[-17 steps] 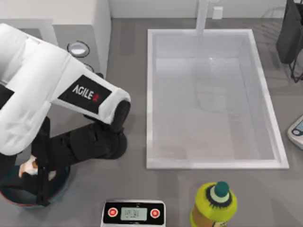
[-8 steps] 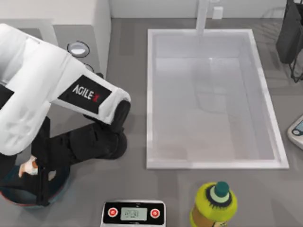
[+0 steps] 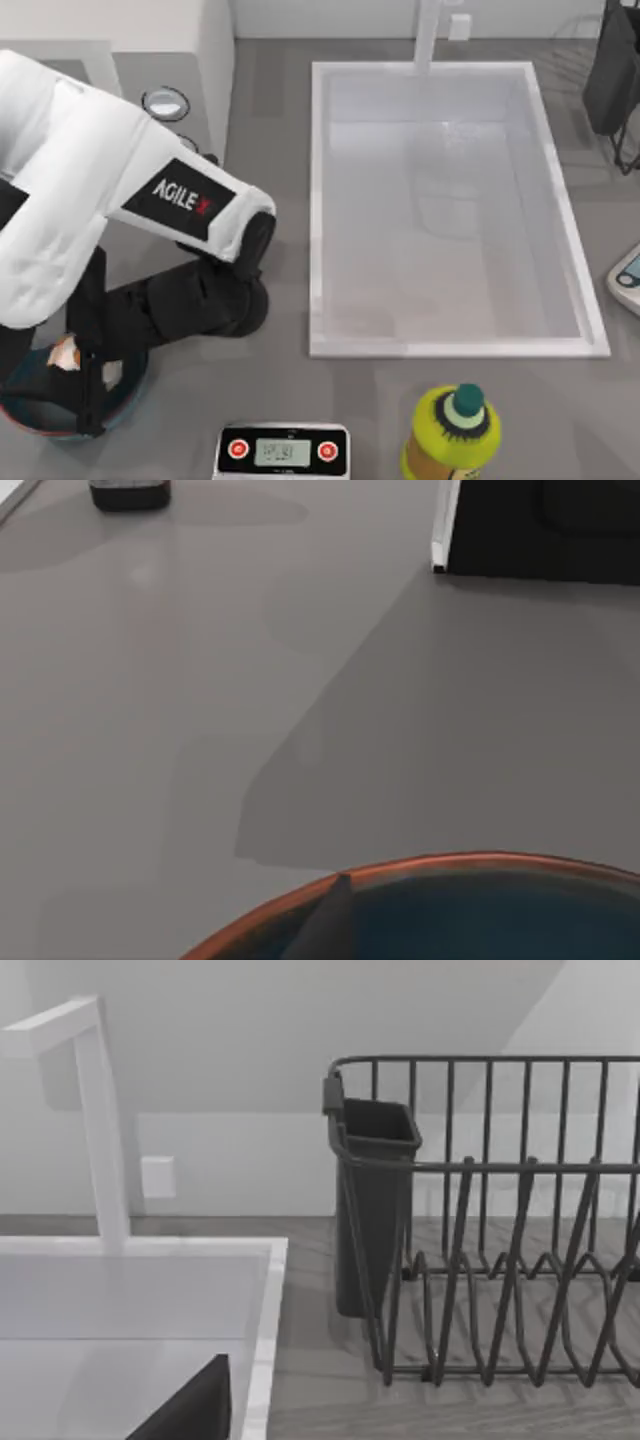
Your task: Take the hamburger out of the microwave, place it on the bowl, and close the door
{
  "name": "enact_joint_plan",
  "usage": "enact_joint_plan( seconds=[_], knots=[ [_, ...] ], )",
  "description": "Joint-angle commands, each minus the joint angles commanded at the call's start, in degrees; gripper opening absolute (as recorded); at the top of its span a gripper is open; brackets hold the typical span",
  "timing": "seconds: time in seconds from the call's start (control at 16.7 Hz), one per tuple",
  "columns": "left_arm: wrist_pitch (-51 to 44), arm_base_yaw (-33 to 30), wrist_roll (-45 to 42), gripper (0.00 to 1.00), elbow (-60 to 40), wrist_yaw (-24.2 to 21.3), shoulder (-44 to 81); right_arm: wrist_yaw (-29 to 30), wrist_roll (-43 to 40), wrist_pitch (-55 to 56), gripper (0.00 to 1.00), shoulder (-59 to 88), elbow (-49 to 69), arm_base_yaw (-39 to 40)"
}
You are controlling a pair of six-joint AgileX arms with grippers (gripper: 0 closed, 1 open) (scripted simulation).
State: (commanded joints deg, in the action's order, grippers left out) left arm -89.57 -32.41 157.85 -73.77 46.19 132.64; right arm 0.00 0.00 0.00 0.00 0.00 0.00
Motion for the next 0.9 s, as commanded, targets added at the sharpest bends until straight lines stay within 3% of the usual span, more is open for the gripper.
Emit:
enact_joint_plan(
  seconds=[0.18,0.42,0.9],
  knots=[
    [1.8,0.7,-3.2,1.00,1.5,-0.9,-2.7,0.0,0.0,0.0,1.00,0.0,0.0,0.0],
    [8.7,3.2,-15.3,1.00,7.1,-4.5,-12.8,0.0,0.0,0.0,1.00,0.0,0.0,0.0],
    [32.4,11.9,-57.5,1.00,26.7,-16.8,-48.0,0.0,0.0,0.0,1.00,0.0,0.0,0.0]
  ],
)
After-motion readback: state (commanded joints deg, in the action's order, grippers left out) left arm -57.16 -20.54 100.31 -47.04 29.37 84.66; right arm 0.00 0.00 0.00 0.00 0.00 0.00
